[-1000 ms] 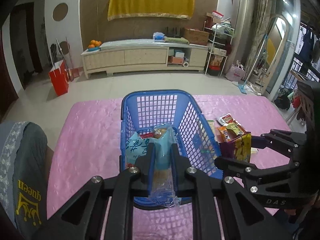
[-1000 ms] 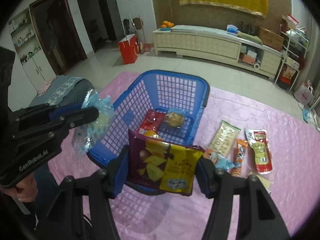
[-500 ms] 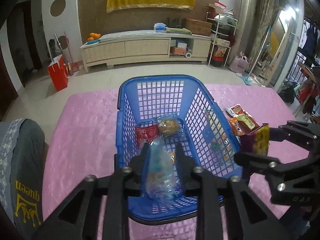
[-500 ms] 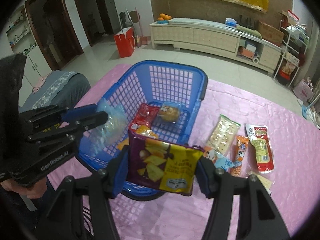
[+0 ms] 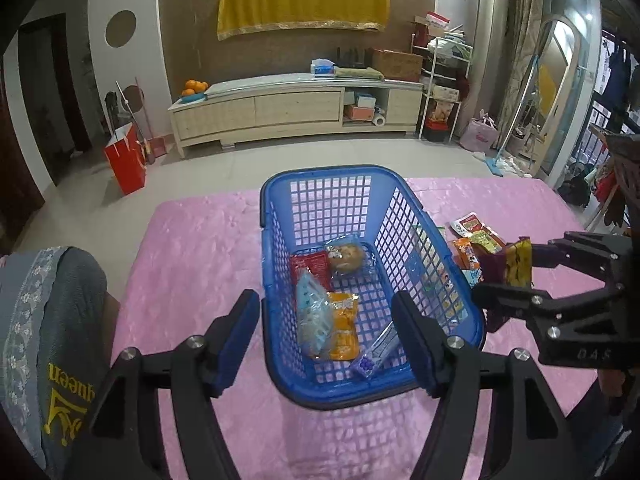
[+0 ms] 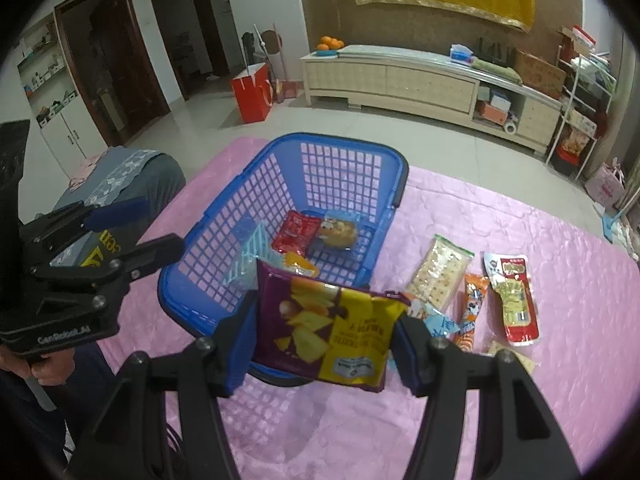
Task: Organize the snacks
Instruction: 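Open both grippers to drop the bread packet and chip bag into the basket, then withdraw both grippers from the basket toward the remaining snacks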
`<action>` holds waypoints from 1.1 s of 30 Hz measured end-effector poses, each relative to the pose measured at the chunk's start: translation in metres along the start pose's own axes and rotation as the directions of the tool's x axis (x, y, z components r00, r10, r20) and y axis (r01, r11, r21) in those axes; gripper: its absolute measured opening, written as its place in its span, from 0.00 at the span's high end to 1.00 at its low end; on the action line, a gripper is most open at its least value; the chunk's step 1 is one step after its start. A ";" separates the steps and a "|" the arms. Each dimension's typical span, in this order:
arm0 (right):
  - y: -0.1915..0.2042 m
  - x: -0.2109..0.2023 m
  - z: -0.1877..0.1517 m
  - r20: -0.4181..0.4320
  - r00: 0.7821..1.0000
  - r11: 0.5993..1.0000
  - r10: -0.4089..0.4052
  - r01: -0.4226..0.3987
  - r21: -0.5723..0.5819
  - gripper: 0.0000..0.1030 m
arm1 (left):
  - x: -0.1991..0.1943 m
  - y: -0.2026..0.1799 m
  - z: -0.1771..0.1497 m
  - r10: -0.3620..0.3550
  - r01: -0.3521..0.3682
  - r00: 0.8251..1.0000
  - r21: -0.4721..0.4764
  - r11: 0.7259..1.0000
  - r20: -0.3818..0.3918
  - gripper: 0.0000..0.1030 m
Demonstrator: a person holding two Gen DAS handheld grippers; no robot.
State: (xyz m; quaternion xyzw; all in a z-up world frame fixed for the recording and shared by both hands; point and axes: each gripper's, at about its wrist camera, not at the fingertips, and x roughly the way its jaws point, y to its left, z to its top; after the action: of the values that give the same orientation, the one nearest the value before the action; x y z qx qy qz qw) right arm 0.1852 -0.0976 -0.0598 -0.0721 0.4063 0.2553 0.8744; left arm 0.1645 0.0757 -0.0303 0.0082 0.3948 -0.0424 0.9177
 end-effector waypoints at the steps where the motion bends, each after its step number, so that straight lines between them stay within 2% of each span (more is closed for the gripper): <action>1: 0.002 0.002 0.001 -0.002 1.000 1.000 0.002 -0.002 -0.003 0.38 | 0.000 0.002 -0.001 0.003 -0.003 1.000 -0.004 1.000 -0.003 0.35; 10: 0.017 0.026 0.008 -0.039 0.999 0.999 0.016 -0.017 -0.035 0.38 | 0.009 0.019 -0.012 0.017 -0.019 0.999 -0.037 0.999 -0.036 0.34; 19: 0.027 0.053 0.009 -0.087 0.996 0.999 -0.007 0.003 -0.048 0.37 | 0.014 0.036 -0.019 0.016 -0.020 0.999 -0.082 0.996 -0.051 0.34; 22: 0.029 0.054 0.007 -0.081 0.996 0.998 -0.032 0.028 -0.051 0.37 | 0.013 0.037 -0.021 0.022 -0.026 0.998 -0.086 0.996 -0.053 0.34; 26: 0.027 0.058 0.005 -0.106 0.994 1.000 -0.006 0.003 -0.028 0.29 | 0.010 0.036 -0.022 0.016 -0.021 0.998 -0.092 0.996 -0.052 0.34; 33: 0.026 0.047 0.001 -0.117 0.993 1.000 -0.006 0.002 -0.026 0.29 | 0.002 0.024 -0.020 0.021 -0.024 0.998 -0.049 0.999 -0.053 0.34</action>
State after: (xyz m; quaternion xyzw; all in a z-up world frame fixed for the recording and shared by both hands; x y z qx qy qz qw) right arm 0.1981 -0.0570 -0.0925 -0.0992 0.4534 0.2541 0.8485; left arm 0.1532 0.1006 -0.0459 -0.0091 0.4196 -0.0220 0.9074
